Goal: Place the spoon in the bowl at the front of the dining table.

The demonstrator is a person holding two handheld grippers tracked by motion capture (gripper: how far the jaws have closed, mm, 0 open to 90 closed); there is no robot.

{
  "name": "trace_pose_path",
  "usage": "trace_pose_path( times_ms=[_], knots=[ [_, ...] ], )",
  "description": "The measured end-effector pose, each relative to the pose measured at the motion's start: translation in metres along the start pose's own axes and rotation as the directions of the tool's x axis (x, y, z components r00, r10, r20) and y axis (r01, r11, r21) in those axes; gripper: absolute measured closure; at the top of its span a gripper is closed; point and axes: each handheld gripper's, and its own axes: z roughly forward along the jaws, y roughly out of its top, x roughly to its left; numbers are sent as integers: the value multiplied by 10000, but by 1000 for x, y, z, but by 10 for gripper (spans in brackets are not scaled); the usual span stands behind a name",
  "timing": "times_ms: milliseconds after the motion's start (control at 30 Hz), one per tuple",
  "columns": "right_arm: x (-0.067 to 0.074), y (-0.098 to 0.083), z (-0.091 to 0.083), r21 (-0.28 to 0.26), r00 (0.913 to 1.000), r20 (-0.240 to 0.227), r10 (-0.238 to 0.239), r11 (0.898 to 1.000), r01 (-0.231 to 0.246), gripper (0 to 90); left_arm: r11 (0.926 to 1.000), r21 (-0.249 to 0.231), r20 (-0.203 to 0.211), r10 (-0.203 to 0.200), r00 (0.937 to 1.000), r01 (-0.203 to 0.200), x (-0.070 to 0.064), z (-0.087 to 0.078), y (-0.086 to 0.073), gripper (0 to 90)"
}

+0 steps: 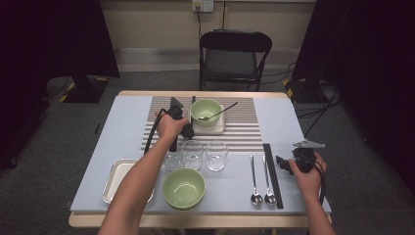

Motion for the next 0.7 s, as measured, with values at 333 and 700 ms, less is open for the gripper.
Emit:
trace_pose_path(
  times_ms=[333,700],
  knots=[
    [0,0,0,-11,10000,-3,-11,10000,11,202,10000,-73,12,-15,10000,15,-1,-2,-1,744],
    [0,0,0,-12,10000,5,-13,10000,13,202,9981,-562,36,254,9997,-251,6,-23,-1,696]
  ],
)
